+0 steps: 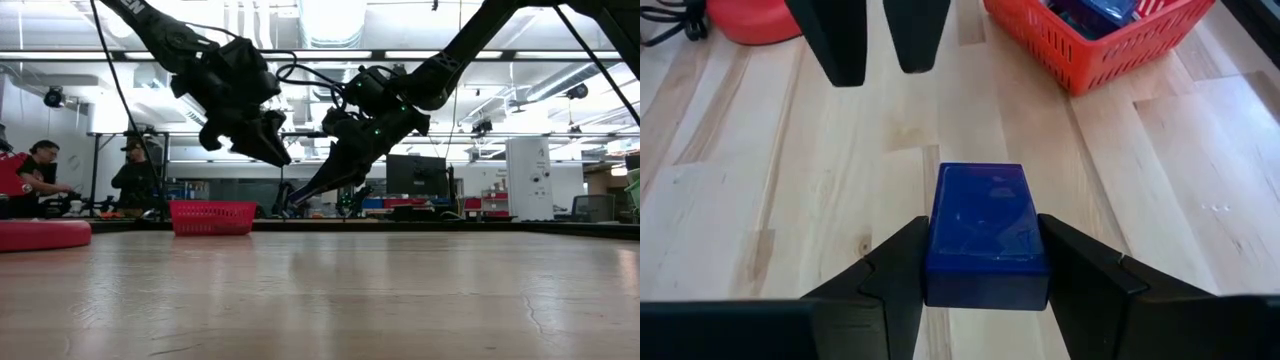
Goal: Pick & Place Office items
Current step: Put the dark blue digital clock into the red bin
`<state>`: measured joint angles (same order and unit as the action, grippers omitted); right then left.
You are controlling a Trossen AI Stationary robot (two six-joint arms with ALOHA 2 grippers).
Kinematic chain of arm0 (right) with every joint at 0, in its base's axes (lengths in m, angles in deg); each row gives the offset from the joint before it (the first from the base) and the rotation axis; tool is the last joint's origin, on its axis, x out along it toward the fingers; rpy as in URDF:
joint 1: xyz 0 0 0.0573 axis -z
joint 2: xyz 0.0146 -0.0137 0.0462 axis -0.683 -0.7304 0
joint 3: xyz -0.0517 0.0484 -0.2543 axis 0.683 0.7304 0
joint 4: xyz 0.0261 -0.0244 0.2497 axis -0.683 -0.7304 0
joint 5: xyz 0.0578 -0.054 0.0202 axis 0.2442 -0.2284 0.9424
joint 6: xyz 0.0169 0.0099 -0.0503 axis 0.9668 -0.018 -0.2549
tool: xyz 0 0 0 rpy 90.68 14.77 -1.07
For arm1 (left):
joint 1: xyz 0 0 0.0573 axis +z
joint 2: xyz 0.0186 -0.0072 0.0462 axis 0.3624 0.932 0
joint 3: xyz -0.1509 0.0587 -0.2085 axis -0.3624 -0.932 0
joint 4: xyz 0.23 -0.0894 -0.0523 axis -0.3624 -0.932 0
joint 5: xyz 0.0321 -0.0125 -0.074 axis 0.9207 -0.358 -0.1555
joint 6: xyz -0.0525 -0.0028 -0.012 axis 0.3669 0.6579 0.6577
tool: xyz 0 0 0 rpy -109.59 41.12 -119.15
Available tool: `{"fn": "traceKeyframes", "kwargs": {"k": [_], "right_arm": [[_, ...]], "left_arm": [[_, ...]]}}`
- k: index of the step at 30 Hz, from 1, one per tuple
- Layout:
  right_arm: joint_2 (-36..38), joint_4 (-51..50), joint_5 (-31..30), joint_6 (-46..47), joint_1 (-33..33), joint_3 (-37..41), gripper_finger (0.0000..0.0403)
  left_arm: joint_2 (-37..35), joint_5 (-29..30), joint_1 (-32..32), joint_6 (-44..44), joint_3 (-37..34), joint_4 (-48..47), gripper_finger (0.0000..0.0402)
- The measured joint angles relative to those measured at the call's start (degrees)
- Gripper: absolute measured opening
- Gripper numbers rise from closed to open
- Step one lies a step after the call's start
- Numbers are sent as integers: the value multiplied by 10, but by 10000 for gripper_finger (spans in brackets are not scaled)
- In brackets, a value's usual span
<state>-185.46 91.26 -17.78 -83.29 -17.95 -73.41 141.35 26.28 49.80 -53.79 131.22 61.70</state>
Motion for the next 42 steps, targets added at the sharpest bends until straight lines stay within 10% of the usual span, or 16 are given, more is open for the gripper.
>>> {"fn": "traceKeyframes", "kwargs": {"k": [42], "right_arm": [[0, 0, -1, 5, 0, 0, 173]], "left_arm": [[0, -41, -2, 42, 0, -20, 122]]}}
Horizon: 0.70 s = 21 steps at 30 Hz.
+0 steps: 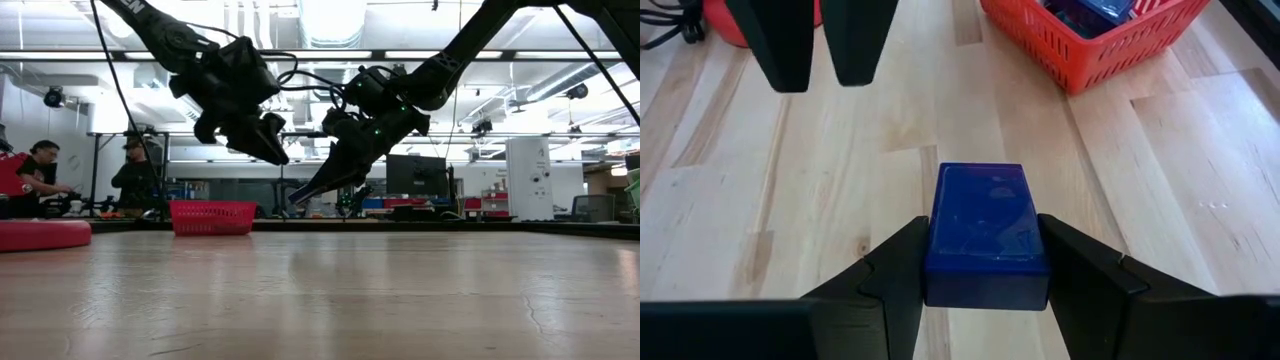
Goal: Pick & Place Office items
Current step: Put the dark blue digital clock into the red bin
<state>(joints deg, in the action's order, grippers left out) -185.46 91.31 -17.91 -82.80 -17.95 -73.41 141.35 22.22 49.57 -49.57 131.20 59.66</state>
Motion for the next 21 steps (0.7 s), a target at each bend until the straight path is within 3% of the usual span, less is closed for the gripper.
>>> {"fn": "traceKeyframes", "kwargs": {"k": [10, 13, 21], "right_arm": [[0, 1, 0, 0, 1, 0, 173], [0, 0, 1, 0, 0, 0, 173], [0, 0, 1, 2, 0, 0, 173]], "left_arm": [[-2, 5, 0, 6, 8, 7, 138], [-2, 5, 0, 24, 8, 11, 178], [-2, 6, 0, 73, 8, 11, 335]]}}
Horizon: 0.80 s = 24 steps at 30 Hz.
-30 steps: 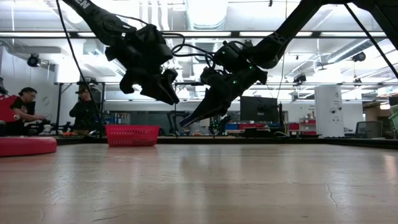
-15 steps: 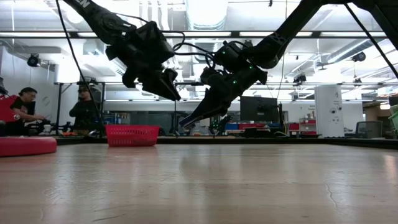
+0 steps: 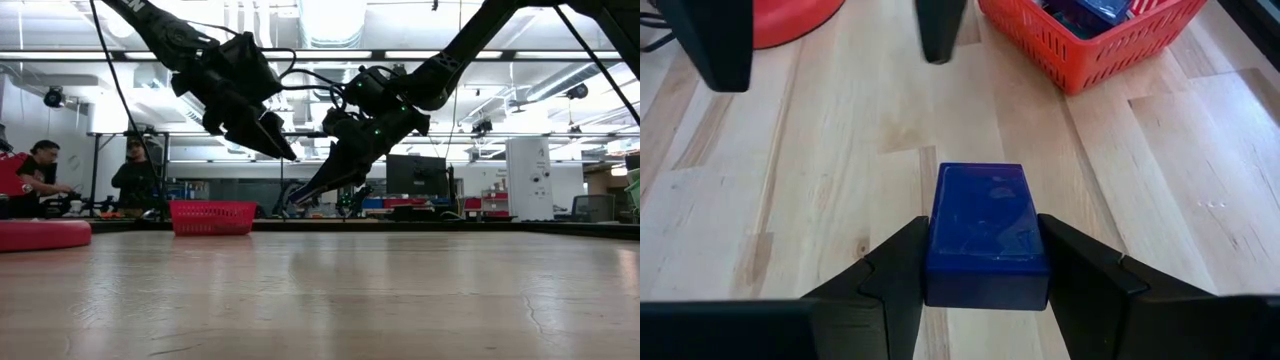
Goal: Pick & Place Office items
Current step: Put the dark blue digital clock into the red bin
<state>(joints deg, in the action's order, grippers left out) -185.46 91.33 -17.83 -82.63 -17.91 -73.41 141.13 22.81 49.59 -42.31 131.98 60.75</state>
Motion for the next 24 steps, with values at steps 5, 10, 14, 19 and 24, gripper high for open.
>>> {"fn": "traceKeyframes", "kwargs": {"k": [5, 10, 14, 19, 24], "right_arm": [[0, 0, 0, 0, 0, 0, 171], [0, 0, 0, 0, 0, 0, 173], [0, 0, 0, 0, 0, 0, 173], [0, -1, 0, 0, 0, 0, 173], [0, -1, 0, 0, 0, 0, 172]], "left_arm": [[0, 1, 0, 0, 0, 0, 385], [0, 1, 0, 0, 0, 0, 394], [0, 1, 0, 0, 0, 0, 394], [-3, 12, 0, 2, 0, 1, 394], [-3, 12, 0, 2, 0, 0, 394]]}}
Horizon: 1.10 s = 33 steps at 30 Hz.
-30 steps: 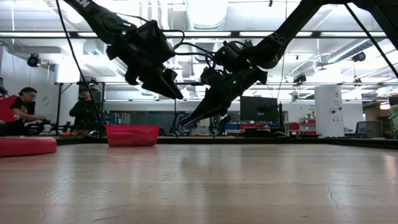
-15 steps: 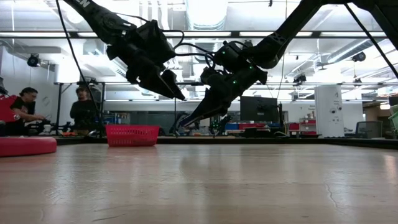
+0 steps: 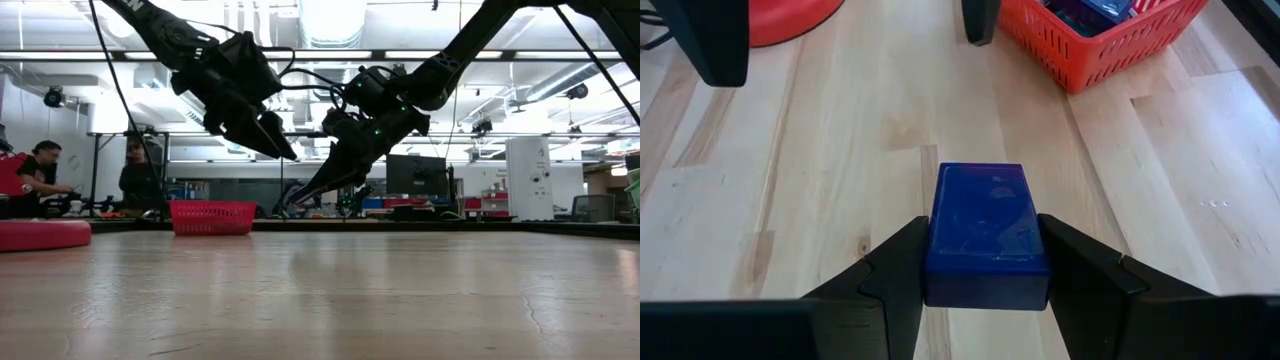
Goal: Pick & Place Office items
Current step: Put the dark blue digital clock into the red bin
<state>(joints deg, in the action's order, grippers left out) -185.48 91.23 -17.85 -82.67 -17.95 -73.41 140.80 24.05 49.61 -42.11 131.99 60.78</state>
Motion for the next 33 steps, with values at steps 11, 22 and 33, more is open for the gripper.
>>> {"fn": "traceKeyframes", "kwargs": {"k": [11, 22, 33], "right_arm": [[0, 1, 0, 0, 0, 0, 175], [0, 0, 0, -2, 1, 0, 176], [0, 1, 1, -2, 0, 0, 176]], "left_arm": [[0, -3, -1, 8, 0, 17, 394], [41, -4, -2, 8, -8, 86, 394], [78, 0, -4, 13, -9, 101, 394]]}}
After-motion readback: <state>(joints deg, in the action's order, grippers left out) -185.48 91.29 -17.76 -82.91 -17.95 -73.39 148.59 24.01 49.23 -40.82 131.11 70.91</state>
